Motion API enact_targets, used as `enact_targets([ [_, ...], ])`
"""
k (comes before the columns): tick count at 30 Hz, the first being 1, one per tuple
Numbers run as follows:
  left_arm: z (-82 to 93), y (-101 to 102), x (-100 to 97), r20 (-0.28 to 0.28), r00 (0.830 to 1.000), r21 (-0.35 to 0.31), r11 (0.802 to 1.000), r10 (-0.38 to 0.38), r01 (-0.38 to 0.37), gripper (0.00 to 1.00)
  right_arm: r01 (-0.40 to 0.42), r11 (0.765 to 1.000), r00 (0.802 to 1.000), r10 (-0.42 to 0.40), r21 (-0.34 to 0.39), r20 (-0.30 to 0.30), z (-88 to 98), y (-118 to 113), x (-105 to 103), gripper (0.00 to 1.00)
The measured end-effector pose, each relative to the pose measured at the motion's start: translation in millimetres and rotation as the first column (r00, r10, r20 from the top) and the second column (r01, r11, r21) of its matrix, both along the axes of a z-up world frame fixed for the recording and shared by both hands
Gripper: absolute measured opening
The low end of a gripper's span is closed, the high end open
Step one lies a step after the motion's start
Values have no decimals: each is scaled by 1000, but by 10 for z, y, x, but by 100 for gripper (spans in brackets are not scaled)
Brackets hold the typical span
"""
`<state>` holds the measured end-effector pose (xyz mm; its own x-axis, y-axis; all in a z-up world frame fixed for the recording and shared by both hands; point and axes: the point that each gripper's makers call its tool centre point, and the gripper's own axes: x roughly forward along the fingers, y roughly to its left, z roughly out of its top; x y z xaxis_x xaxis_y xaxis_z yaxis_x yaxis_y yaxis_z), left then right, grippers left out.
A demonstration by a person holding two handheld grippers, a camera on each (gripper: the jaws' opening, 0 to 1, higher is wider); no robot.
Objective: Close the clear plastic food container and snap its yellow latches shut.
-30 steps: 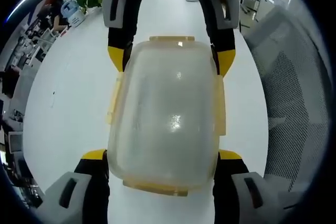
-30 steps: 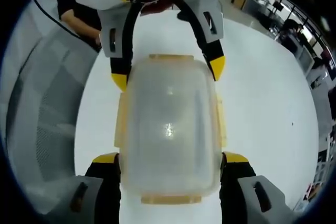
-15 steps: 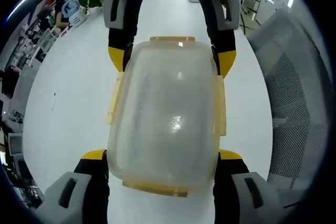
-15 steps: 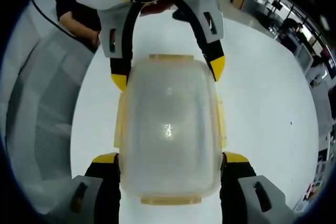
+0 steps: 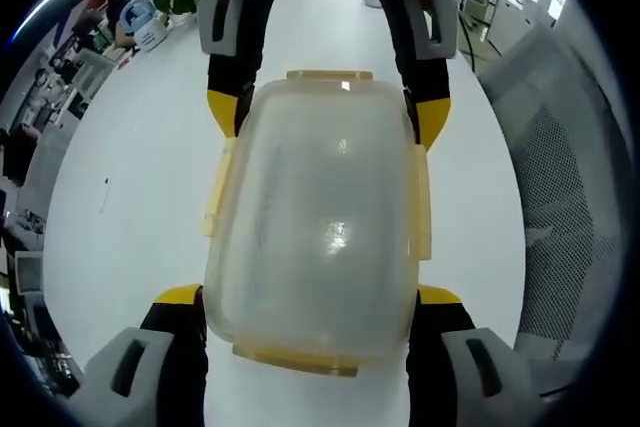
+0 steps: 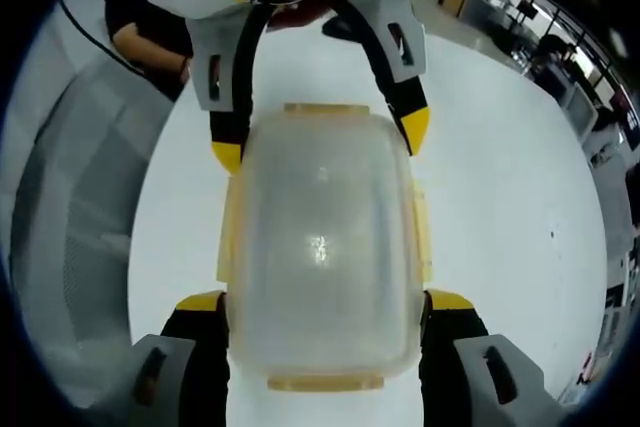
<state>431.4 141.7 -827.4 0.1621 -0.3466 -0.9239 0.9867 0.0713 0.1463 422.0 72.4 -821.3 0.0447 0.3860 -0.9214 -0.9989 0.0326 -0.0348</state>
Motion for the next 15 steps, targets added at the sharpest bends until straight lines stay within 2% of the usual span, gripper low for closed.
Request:
enact_targets([
  [15,2,-5,-4,11,1000,-1,1000,1,-1,85,12,1000,1000,-12,-2,3,5,5,-9,79],
])
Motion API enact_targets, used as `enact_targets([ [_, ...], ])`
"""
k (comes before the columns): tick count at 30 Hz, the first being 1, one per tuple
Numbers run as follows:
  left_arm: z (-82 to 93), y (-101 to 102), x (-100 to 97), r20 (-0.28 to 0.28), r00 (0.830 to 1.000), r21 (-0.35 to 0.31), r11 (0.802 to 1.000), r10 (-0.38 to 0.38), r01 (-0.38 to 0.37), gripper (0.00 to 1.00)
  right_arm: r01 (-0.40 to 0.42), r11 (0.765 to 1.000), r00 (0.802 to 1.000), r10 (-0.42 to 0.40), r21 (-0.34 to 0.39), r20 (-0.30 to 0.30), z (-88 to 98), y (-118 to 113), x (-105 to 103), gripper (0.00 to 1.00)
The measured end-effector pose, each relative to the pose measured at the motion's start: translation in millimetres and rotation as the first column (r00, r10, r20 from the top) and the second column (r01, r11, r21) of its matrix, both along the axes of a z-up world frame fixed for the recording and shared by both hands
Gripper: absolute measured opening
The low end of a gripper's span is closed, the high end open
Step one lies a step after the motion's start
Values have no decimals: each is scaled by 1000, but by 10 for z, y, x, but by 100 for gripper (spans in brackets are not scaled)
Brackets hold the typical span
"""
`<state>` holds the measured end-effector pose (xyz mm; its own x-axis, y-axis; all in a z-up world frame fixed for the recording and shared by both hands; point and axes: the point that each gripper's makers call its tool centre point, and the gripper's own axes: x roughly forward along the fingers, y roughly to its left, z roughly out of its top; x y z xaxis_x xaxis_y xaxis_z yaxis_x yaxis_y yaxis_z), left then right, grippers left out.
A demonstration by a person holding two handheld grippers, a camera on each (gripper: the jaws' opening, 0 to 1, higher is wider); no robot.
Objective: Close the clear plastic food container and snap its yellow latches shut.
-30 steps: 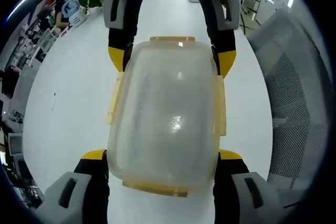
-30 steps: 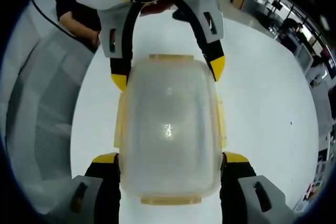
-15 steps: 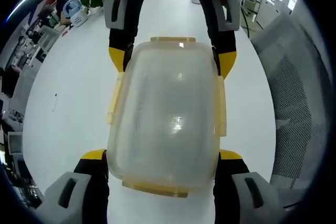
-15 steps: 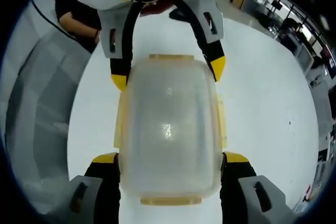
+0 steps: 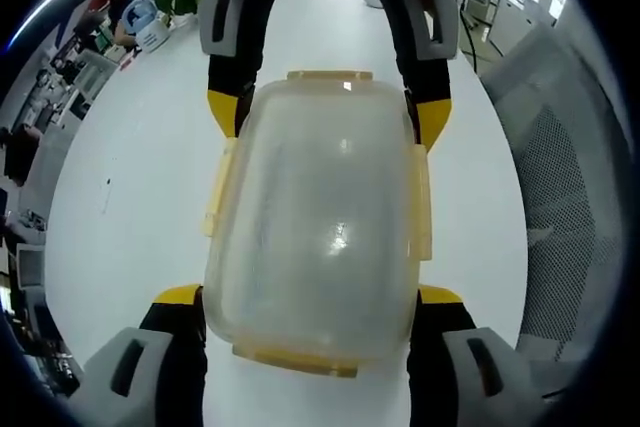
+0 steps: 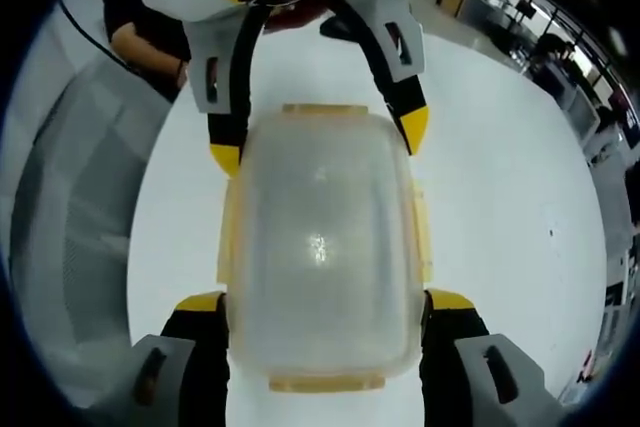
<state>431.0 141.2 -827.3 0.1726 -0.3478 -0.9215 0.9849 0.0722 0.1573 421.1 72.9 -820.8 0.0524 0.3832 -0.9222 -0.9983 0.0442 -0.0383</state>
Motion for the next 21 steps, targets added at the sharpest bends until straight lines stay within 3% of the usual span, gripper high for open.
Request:
enact_targets([
  [6,-30,5,6,24,1000,-16,1000,-5,6,87,21,1000,1000,-21,18,-2,12,12,12,80],
  [8,-26,11,3,24,1000,-11,1000,-6,6,86,65,997,998,-65,51,-14,36,49,20,80],
  [21,4,150,-51,28,998,-21,999,49,-48,86,128,991,992,-129,44,10,53,-89,-7,84],
])
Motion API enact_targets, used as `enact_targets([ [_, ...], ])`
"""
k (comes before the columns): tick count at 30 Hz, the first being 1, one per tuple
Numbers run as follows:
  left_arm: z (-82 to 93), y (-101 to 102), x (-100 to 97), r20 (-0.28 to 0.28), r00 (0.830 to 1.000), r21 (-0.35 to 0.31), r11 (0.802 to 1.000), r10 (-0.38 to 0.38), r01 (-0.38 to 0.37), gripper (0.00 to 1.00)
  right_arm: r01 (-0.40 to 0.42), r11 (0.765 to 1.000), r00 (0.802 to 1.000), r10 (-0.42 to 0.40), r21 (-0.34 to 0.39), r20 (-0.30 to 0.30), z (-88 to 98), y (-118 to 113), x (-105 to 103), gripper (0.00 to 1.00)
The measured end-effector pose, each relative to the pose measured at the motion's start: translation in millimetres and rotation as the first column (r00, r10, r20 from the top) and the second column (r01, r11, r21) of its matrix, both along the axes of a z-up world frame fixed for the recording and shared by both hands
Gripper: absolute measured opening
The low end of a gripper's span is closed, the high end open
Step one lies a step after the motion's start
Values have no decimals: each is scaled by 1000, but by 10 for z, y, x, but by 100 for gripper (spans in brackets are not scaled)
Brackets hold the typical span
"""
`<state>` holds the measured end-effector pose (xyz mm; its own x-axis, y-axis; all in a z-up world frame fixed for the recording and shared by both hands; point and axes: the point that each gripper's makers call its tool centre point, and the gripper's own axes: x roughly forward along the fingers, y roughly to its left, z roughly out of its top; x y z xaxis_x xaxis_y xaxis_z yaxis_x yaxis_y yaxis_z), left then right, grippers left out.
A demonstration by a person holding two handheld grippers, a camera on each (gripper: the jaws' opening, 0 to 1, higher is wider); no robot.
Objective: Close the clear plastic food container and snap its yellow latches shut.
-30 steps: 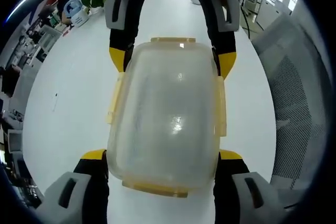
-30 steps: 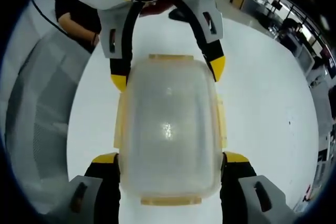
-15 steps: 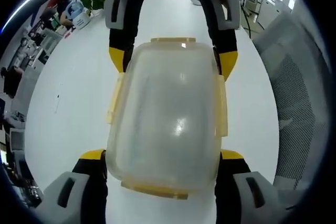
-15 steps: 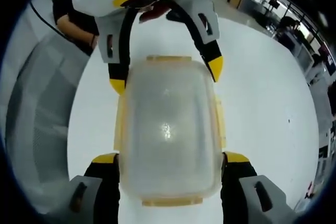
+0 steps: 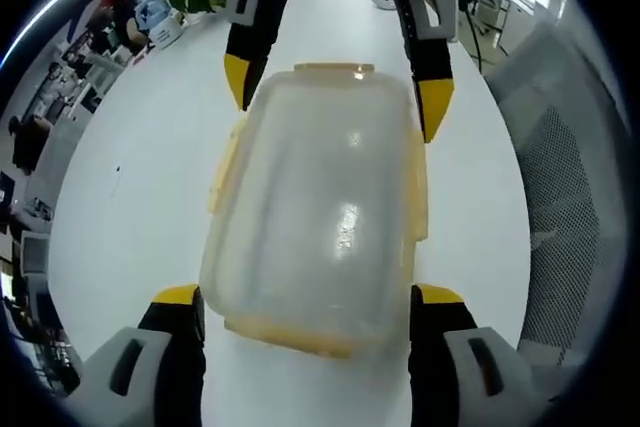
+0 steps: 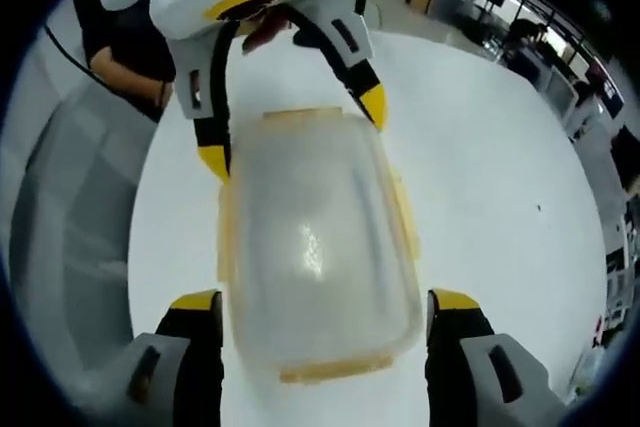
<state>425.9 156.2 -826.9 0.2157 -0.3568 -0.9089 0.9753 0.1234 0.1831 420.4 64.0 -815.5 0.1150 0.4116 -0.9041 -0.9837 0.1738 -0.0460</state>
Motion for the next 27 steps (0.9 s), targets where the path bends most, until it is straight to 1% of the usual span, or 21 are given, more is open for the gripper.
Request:
enact_targets([
  [4,25,-4,-18,3,1000,-16,1000,17,-17,87,29,999,1000,-29,16,7,20,-19,-13,85],
  [8,52,-6,-37,-2,999,-39,998,49,-49,87,59,998,998,-60,32,15,42,-35,-38,86],
  [13,97,16,-64,15,997,-54,996,74,-73,88,104,992,994,-106,67,25,87,-27,-56,87],
  [16,117,27,-94,16,996,-68,994,91,-90,88,111,992,993,-113,62,27,82,-48,-73,86],
  [18,119,38,-106,21,995,-75,993,96,-95,89,119,990,992,-121,72,31,95,-54,-82,86],
  [21,126,70,-130,22,992,-85,989,122,-120,90,138,987,989,-142,81,38,119,-70,-90,86],
  [27,135,129,-225,4,984,-119,977,179,-177,91,179,978,982,-184,107,36,132,-95,-142,87],
])
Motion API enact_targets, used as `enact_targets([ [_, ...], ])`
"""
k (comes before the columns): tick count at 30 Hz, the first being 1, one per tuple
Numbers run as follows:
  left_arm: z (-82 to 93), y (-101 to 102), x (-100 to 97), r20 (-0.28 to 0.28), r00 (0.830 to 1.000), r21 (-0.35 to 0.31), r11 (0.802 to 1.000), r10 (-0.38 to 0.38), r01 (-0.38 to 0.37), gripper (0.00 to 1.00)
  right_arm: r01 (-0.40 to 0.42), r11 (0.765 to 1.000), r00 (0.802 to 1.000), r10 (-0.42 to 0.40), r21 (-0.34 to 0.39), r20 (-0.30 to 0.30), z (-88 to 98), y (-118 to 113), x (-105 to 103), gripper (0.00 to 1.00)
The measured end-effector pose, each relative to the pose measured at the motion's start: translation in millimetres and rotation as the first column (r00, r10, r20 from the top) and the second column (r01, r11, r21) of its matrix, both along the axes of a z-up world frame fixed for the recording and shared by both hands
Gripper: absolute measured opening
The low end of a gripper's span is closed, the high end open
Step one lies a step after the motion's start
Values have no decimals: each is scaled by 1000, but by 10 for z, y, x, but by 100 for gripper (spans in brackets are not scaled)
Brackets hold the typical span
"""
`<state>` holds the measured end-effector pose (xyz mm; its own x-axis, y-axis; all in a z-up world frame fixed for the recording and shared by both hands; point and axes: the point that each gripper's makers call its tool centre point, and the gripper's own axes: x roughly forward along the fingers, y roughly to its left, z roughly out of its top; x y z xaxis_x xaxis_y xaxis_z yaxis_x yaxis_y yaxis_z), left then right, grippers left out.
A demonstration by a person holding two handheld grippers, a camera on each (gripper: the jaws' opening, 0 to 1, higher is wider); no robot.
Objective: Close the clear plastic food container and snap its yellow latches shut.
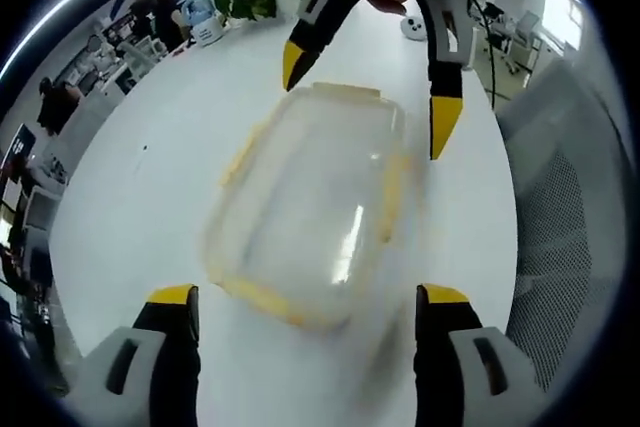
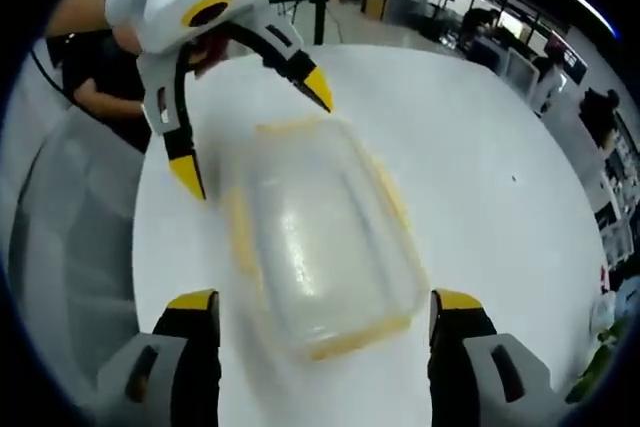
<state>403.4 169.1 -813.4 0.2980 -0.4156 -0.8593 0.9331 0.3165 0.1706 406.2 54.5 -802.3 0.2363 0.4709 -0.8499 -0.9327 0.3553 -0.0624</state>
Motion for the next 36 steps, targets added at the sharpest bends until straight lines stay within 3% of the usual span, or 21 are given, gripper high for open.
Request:
enact_targets([
  [12,21,175,-122,-2,994,-86,990,112,-112,92,92,994,996,-93,63,11,0,-52,-128,88],
  [21,45,282,-199,11,988,-117,981,157,-155,93,168,978,984,-174,128,40,72,-83,-129,88],
  [27,130,297,-253,25,976,-196,959,216,-207,93,188,967,978,-200,173,55,117,-98,-186,87],
  [30,112,333,-296,31,975,-198,957,221,-211,92,205,957,973,-222,207,61,154,-105,-220,87],
  [36,138,335,-374,17,963,-266,930,269,-255,91,225,940,964,-252,255,79,181,-128,-295,88],
])
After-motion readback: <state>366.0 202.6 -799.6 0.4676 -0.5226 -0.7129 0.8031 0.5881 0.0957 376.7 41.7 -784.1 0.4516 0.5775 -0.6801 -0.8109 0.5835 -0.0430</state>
